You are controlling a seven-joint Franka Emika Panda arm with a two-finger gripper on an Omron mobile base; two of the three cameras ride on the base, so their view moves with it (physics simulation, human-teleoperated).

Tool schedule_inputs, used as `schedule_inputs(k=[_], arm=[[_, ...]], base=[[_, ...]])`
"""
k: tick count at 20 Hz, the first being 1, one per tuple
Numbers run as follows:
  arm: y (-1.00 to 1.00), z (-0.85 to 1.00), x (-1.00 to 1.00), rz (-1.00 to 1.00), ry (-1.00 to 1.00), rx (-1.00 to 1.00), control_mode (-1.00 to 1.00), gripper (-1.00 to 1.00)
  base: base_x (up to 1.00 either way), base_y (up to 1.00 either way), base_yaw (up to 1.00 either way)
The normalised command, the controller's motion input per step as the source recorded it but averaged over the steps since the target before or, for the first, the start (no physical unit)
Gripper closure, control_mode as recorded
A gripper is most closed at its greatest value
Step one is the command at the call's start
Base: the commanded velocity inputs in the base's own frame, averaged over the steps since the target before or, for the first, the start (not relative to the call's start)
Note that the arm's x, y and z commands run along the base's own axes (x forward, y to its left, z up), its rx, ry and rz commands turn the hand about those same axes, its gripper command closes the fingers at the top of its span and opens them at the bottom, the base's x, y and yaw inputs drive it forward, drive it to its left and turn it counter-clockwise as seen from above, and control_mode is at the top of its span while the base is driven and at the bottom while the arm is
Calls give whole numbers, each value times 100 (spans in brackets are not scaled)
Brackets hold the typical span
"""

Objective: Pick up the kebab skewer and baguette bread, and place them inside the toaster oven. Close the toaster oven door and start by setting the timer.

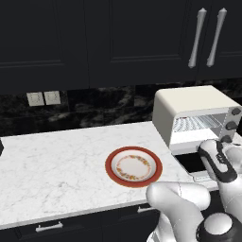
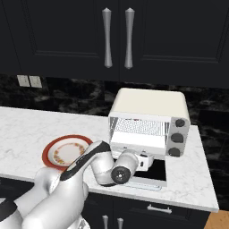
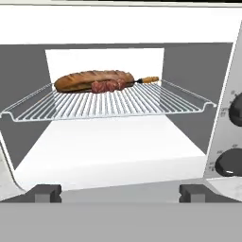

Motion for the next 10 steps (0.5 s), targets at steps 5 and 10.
schedule_inputs(k=[5,10], arm=[[-39,12,-100,0,2,0,-100,-100],[-39,9,-93,0,6,0,-100,-100]], base=[[0,0,0],[0,0,0]])
